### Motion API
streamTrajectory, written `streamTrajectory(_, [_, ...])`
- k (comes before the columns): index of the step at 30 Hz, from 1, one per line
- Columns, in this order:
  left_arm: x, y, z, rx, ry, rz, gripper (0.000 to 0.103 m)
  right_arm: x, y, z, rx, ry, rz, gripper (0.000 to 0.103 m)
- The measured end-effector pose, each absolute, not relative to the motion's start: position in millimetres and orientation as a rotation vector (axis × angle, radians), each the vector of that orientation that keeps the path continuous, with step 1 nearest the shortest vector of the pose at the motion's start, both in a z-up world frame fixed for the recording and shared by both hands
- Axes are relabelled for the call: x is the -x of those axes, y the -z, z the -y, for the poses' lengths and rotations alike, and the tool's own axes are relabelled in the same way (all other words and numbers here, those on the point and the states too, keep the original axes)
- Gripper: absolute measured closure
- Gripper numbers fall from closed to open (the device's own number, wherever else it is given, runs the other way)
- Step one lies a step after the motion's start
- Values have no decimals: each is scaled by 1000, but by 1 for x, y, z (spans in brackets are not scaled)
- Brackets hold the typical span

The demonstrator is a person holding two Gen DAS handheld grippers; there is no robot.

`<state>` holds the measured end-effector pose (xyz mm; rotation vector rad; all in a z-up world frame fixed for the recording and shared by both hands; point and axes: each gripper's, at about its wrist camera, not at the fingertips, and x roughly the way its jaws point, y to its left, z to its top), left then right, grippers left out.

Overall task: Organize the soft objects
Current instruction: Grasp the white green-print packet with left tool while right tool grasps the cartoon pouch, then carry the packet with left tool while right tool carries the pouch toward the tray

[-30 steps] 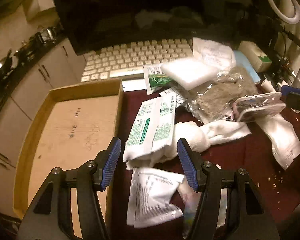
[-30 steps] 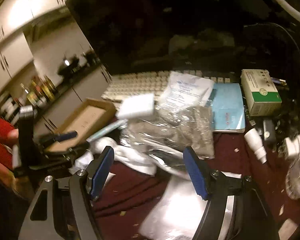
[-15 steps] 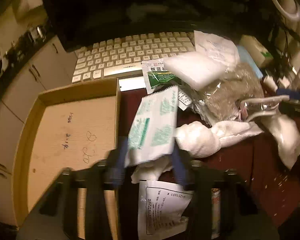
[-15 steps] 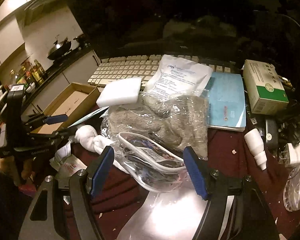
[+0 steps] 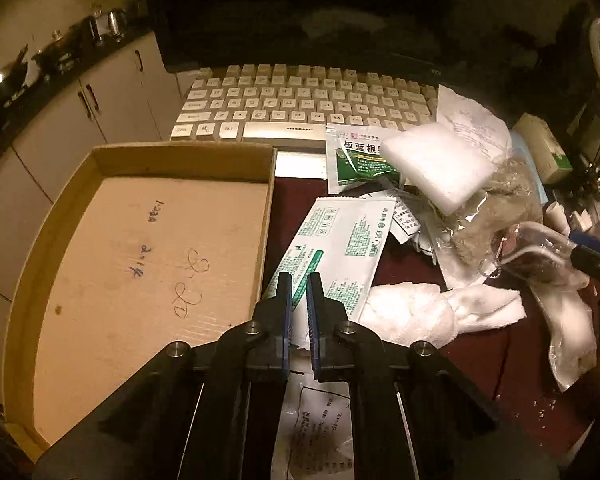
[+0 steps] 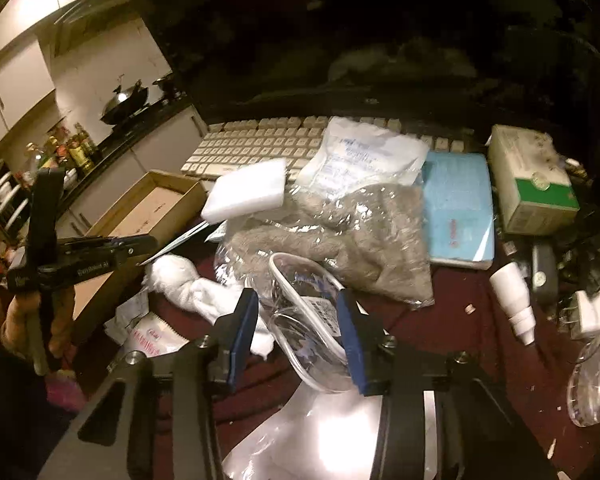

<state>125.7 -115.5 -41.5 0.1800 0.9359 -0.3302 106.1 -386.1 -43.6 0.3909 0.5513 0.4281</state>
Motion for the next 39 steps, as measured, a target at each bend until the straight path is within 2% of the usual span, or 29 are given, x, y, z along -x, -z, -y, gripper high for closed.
streamTrajectory(3, [-122, 40, 118, -189, 357, -947, 96, -104, 44, 386, -405, -441, -556, 62])
streamTrajectory(4, [-121, 39, 119, -192, 352, -944, 96, -103, 45, 386, -415, -454, -560, 59])
streamTrajectory(5, [-122, 39, 120, -197, 355, -944, 96, -103, 45, 386, -427, -471, -560, 51])
streamTrajectory(7, [-123, 40, 124, -216, 357, -951, 96, -102, 46, 388, -454, -478, -547, 44])
streamTrajectory(12, [-128, 51, 134, -333, 277, -972, 95, -102, 50, 391, -488, -471, -563, 44])
streamTrajectory(24, [-132, 38, 155, -310, 405, -992, 95, -102, 60, 388, -493, -495, -578, 44])
streamTrajectory(28, [-140, 48, 172, -456, 353, -1006, 95, -103, 60, 388, -489, -501, -579, 44])
streamTrajectory(30, [-137, 39, 172, -414, 424, -992, 95, -100, 59, 390, -485, -501, -576, 44])
streamTrajectory(33, [-147, 38, 162, -285, 512, -1071, 95, -95, 60, 396, -508, -508, -569, 43])
streamTrajectory(35, [-154, 46, 155, -205, 580, -1121, 95, -93, 62, 401, -534, -509, -561, 33])
streamTrajectory(39, [-153, 44, 154, -226, 538, -1099, 91, -99, 66, 407, -570, -512, -586, 30])
